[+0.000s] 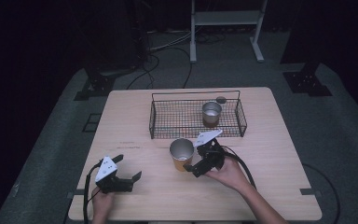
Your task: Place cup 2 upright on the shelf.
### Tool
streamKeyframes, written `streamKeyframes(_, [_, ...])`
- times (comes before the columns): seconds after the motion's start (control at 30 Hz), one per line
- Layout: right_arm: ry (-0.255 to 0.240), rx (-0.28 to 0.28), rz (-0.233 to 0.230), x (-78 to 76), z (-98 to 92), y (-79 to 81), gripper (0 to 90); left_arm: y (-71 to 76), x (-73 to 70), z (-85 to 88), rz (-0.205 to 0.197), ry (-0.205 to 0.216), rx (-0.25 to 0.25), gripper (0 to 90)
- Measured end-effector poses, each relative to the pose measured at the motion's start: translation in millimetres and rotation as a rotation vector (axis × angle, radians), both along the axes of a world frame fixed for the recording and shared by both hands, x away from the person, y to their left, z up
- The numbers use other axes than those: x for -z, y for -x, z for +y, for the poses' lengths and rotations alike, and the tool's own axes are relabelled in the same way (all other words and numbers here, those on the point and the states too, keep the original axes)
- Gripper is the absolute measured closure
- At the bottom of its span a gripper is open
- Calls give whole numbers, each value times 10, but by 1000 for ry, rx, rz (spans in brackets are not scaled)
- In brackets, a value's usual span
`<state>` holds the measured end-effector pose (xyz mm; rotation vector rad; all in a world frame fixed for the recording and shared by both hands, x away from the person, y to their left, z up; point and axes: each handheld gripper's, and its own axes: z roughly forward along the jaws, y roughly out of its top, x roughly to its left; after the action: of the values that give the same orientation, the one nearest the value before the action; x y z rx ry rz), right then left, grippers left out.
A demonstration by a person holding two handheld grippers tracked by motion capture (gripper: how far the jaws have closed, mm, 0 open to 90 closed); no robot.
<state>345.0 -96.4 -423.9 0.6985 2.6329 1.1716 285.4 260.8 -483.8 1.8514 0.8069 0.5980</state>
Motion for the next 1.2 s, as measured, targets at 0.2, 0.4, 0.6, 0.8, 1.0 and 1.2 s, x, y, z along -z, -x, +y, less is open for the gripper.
streamKeyframes(0.2, [5,2,4,7,20,-18,4,0,0,0,0,1,0,0])
streamKeyframes(0.4, [11,4,4,15,55,-35,4,-1,0,0,0,2,-1,0])
streamKeyframes(0.6, [19,6,9,38,95,-60,4,-1,-1,2,0,-1,0,0])
streamKeyframes(0.8, [27,5,2,46,152,-77,4,-1,-1,2,0,-1,0,0])
streamKeyframes(1.0, [32,3,-1,36,218,-94,4,0,-1,3,0,-1,0,0])
streamKeyframes(1.2, [43,2,-10,43,285,-130,4,-1,0,3,-1,2,0,0])
